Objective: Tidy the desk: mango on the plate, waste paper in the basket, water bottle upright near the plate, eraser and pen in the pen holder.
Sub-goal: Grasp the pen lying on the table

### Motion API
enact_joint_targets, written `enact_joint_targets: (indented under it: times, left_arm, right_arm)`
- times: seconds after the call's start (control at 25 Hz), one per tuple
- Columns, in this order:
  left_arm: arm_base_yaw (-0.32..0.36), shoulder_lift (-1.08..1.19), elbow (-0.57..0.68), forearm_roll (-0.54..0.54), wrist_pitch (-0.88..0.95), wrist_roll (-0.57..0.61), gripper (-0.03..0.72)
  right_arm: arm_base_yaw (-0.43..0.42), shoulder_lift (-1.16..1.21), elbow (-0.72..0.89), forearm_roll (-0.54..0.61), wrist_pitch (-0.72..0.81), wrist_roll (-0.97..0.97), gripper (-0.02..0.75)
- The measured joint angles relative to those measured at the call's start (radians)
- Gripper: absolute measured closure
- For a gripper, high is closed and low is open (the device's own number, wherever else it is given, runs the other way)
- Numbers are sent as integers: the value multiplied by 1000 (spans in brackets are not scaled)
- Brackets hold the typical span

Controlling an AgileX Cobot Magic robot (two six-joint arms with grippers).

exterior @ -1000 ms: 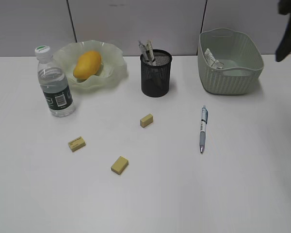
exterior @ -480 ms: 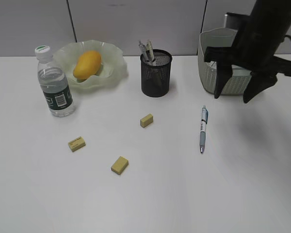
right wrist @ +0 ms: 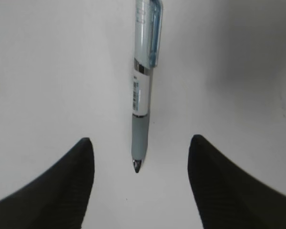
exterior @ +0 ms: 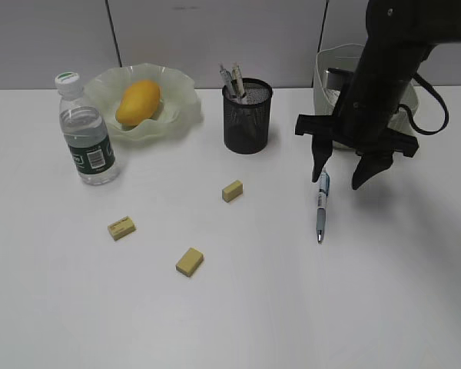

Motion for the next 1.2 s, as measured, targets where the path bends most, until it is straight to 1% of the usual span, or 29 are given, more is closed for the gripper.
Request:
enact_joint_targets:
  times: [0.24, 0.48, 0.96, 1.04, 1.2]
  left_arm:
    - [0, 0, 0, 0, 0, 0, 450]
    - [0, 0, 0, 0, 0, 0, 450]
    - [0, 0, 0, 1, 0, 0, 449]
    - [0, 0, 0, 1, 0, 0, 449]
    - [0, 0, 0, 1, 0, 0, 449]
  right_arm:
    - [3, 44, -1, -1, -38, 19, 244]
    - [35, 91, -1, -32, -56, 47, 244]
    - [37, 155, -3, -48, -78, 68, 244]
    - [37, 155, -3, -48, -78, 68, 253]
    - [37, 157, -3, -64, -77, 68, 308]
